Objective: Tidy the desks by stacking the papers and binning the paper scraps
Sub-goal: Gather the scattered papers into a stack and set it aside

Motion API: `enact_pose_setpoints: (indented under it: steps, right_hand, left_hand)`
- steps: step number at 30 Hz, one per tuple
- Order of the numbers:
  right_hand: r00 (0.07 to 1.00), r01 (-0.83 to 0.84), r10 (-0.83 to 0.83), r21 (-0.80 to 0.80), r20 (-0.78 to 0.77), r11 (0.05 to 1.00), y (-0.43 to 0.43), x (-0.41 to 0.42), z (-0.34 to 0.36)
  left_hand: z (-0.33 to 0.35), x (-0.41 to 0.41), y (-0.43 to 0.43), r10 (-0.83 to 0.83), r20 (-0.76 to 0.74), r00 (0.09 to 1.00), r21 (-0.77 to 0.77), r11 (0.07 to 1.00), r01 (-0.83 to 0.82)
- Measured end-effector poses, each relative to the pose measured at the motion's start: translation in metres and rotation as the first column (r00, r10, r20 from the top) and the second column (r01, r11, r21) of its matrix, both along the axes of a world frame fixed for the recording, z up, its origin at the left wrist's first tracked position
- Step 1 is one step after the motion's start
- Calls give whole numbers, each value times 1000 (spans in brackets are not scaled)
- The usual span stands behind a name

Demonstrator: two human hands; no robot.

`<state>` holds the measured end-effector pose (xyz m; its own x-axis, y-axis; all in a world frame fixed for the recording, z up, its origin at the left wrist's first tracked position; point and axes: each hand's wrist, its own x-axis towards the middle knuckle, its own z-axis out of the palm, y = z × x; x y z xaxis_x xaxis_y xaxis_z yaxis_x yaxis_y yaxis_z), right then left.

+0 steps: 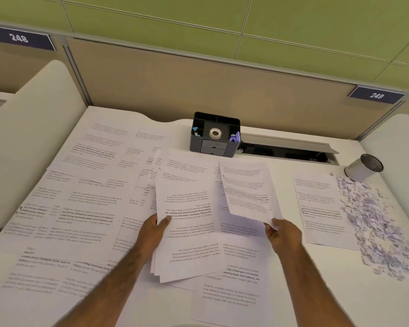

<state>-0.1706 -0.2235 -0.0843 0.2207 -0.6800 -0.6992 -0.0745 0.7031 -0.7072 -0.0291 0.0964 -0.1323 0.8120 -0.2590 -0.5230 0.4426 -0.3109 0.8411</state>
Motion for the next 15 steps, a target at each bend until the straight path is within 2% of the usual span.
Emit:
enact_pose_setpoints:
  steps: [2,4,9,12,15]
  right_hand:
    - [993,-119,119,-15,-7,993,22,-3,0]
    - [969,-244,239,-96,-59,965,50,-5,-5]
    - [855,-500,424,-257,-299,827,113,-13,-18]
    - [744,-657,549,-267,-381,705,140,-19,-24]
    - [606,-792,654,-269,-453,548,150,-25,-31]
  left_hand:
    - [6,-1,-1,19,4,1000,-6,1000,-19]
    - [5,1,0,31,-28,999,-25,999,-32]
    - [12,-4,-3,59,-155,986,-176,981,-86]
    - [14,-6,-2,86,-87,992,-184,978,-100]
    - [5,-6,-1,9,14,1000,-51,999,-9]
